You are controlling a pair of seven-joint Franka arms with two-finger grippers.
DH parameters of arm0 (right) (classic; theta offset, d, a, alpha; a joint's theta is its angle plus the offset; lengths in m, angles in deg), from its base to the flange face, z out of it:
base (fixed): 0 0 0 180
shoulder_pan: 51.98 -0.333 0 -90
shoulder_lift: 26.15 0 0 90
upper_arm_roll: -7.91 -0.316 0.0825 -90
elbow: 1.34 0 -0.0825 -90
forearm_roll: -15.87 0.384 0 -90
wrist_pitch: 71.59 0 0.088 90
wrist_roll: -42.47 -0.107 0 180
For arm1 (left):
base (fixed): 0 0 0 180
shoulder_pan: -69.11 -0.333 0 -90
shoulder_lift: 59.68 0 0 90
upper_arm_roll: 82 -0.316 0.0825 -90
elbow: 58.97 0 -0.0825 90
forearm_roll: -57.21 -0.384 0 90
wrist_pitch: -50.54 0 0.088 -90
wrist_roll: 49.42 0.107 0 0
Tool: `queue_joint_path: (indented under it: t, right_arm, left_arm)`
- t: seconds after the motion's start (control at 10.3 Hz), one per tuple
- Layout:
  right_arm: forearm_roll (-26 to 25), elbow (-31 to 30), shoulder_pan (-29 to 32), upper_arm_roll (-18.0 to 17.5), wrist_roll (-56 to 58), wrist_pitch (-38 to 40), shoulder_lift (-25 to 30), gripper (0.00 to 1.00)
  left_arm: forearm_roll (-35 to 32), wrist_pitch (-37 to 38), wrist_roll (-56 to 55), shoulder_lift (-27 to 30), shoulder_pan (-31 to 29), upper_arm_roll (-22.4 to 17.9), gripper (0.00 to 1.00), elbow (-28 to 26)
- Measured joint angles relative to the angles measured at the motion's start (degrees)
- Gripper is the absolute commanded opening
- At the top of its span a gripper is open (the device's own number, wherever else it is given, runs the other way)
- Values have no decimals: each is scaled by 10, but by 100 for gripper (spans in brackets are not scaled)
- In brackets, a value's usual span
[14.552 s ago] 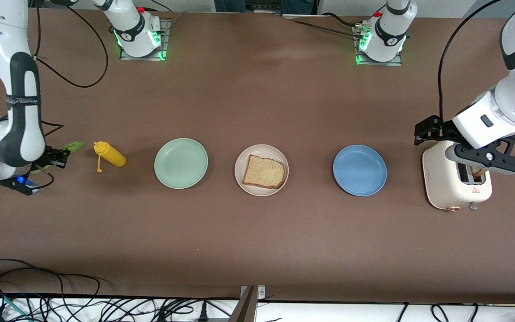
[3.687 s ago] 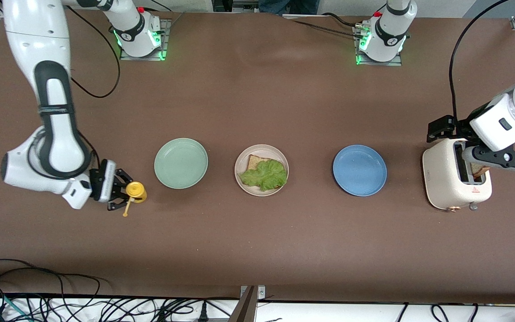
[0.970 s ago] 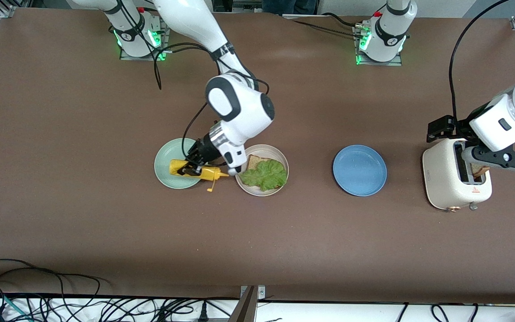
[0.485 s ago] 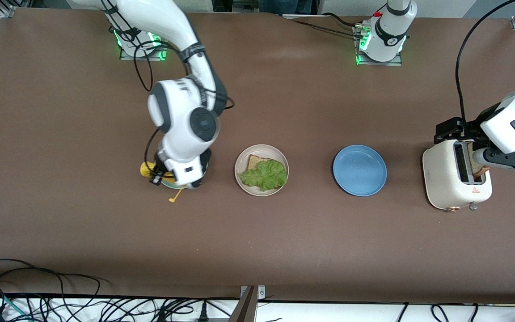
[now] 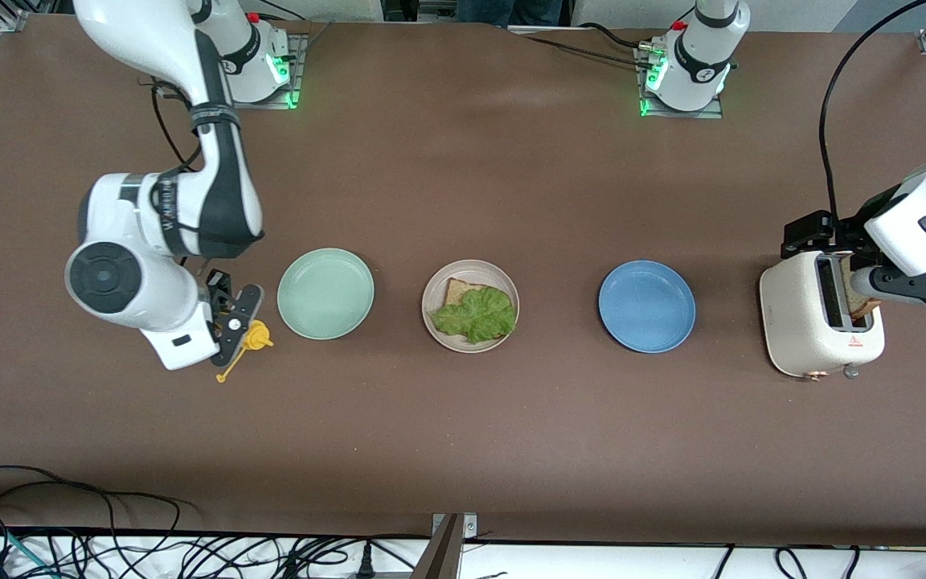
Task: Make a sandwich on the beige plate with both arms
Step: 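Carry the yellow bottle back beside the pale green plate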
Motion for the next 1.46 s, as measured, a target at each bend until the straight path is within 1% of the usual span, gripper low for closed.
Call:
queue_joint_path:
  t: [0.1, 0.29, 0.39, 0.68, 0.78, 1.07, 1.26, 1.46]
  right_arm:
    - [40, -26, 7, 0, 18, -13, 10, 0]
    - [128, -101, 34, 0, 96, -47, 35, 0]
    - [158, -133, 54, 1, 143, -54, 46, 0]
    - [216, -201, 109, 1, 282, -57, 71, 0]
    - [235, -220, 136, 2, 339, -53, 76, 0]
    - [281, -259, 239, 1, 503, -7, 75, 0]
    - [321, -274, 276, -1, 598, 15, 68, 0]
    - [380, -279, 296, -4, 680, 48, 40, 0]
  left_arm:
    - [0, 0, 0, 0, 1, 1, 100, 0]
    - [0, 0, 0, 0, 3, 1, 100, 0]
    - [0, 0, 0, 0, 3, 1, 100, 0]
    - [0, 0, 0, 0, 3, 1, 100, 0]
    - [0, 0, 0, 0, 4, 2, 100, 0]
    - [0, 0, 0, 0, 4, 2, 100, 0]
    - [0, 0, 0, 0, 4, 2, 100, 0]
    - [0, 0, 0, 0, 4, 2, 100, 0]
